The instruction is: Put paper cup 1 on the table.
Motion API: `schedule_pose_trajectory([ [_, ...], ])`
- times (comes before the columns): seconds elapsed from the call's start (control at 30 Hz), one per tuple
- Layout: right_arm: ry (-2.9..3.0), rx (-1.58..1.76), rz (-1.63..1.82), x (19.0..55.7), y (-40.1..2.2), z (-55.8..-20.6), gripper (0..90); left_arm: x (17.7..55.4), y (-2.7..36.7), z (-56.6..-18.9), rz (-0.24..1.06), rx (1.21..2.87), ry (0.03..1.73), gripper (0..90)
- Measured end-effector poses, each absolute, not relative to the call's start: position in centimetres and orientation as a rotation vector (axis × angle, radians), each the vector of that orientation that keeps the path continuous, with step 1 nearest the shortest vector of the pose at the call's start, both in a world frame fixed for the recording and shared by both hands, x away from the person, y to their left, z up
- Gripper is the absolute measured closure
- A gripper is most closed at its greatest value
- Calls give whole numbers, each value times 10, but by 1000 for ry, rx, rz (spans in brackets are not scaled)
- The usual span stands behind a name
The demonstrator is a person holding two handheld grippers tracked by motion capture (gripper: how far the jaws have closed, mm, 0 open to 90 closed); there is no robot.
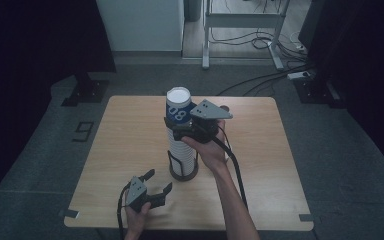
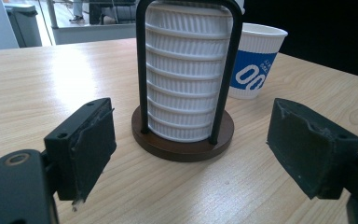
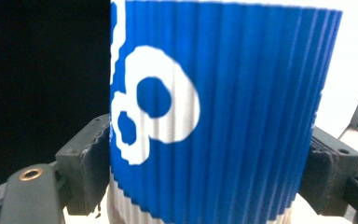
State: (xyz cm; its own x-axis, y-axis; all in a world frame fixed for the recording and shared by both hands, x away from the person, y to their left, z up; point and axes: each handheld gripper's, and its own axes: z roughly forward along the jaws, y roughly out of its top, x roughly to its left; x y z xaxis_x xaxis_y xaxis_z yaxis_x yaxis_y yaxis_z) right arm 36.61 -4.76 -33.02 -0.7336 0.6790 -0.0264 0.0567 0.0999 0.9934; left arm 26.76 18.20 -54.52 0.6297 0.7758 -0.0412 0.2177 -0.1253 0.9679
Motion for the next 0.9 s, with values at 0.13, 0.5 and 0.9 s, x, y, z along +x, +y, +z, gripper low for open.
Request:
schedule_pose_trajectory([
  [0.13,1893,704,1675,365,-49,-328,174,267,182,-545,589,1668,827,150],
  [0.5,1874,684,1693,364,-49,-322,184,268,182,-545,587,1664,827,150],
  [0.9,1853,665,1722,364,-50,-313,192,268,182,-545,584,1668,826,150],
])
